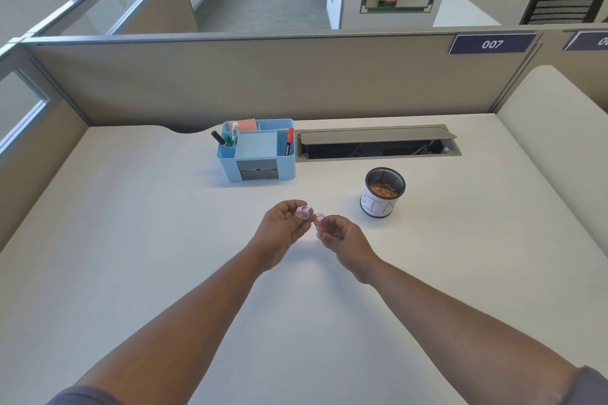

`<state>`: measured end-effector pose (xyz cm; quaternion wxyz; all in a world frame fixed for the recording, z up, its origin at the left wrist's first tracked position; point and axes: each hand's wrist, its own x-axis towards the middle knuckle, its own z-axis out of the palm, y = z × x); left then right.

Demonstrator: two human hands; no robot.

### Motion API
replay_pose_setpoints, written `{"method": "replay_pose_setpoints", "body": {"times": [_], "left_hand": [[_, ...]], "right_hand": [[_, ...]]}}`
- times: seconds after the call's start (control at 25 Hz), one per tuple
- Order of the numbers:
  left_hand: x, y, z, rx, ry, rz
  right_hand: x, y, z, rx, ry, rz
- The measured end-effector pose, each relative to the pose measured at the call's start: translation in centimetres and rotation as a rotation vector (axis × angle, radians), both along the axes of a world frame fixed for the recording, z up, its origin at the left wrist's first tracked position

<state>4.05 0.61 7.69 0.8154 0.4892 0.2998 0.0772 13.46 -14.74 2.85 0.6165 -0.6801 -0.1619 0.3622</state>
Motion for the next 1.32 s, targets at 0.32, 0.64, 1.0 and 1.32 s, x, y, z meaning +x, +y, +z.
{"method": "replay_pose_setpoints", "body": {"times": [0.32, 0.64, 1.0, 1.32], "left_hand": [[1.8, -0.9, 0.6, -0.232, -0.021, 0.046], [4.8, -2.4, 0.3, -0.272, 0.037, 0.048], [5.1, -2.8, -1.5, -0.273, 0.085, 0.138], [4.9, -2.4, -1.9, -0.268, 0.092, 0.161]], "right_hand": [[0.6, -0.9, 0.8, 0.044, -0.051, -0.136], [3.9, -2.4, 3.4, -0.142, -0.417, -0.603], [7.6, -3.9, 3.6, -0.396, -0.565, -0.582], [8.2, -3.4, 3.8, -0.414, -0.546, -0.600]]}}
